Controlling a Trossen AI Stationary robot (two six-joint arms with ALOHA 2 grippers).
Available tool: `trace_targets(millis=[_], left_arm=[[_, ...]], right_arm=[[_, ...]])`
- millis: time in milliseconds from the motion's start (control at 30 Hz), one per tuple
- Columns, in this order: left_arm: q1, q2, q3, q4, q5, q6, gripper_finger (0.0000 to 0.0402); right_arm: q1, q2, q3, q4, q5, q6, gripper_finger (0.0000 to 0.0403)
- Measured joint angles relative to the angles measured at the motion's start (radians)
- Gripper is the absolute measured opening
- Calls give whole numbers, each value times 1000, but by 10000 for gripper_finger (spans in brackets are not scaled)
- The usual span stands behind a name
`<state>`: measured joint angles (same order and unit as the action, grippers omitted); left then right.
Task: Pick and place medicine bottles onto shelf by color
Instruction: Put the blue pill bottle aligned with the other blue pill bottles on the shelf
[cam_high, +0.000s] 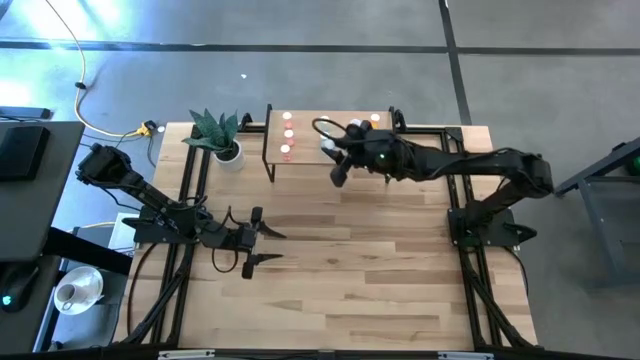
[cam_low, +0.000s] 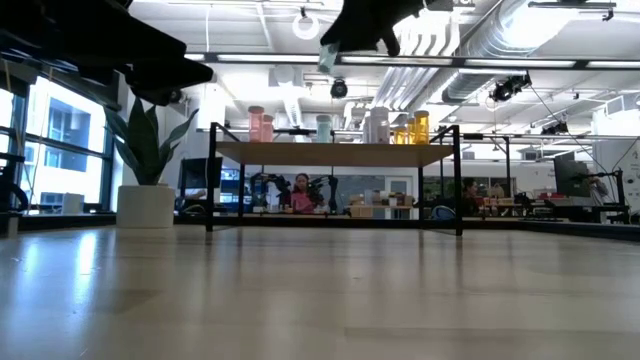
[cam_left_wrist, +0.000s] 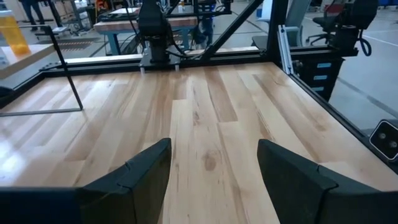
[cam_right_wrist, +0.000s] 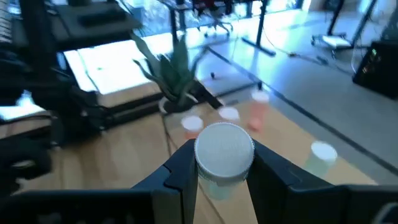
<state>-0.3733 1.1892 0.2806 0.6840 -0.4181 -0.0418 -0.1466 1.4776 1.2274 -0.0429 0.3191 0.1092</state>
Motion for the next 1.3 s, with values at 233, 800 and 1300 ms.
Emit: trace_targets(millis=[233, 800, 1300], left_arm=[[0, 0, 0, -1, -12, 0, 229], [0, 0, 0, 0, -13, 46, 229], [0, 0, 0, 0, -13, 46, 229]], right_arm=[[-53, 100, 0, -18, -2, 20, 99], [-110, 211, -1, -31, -53, 5, 99], [-116, 218, 0, -31, -35, 22, 124]])
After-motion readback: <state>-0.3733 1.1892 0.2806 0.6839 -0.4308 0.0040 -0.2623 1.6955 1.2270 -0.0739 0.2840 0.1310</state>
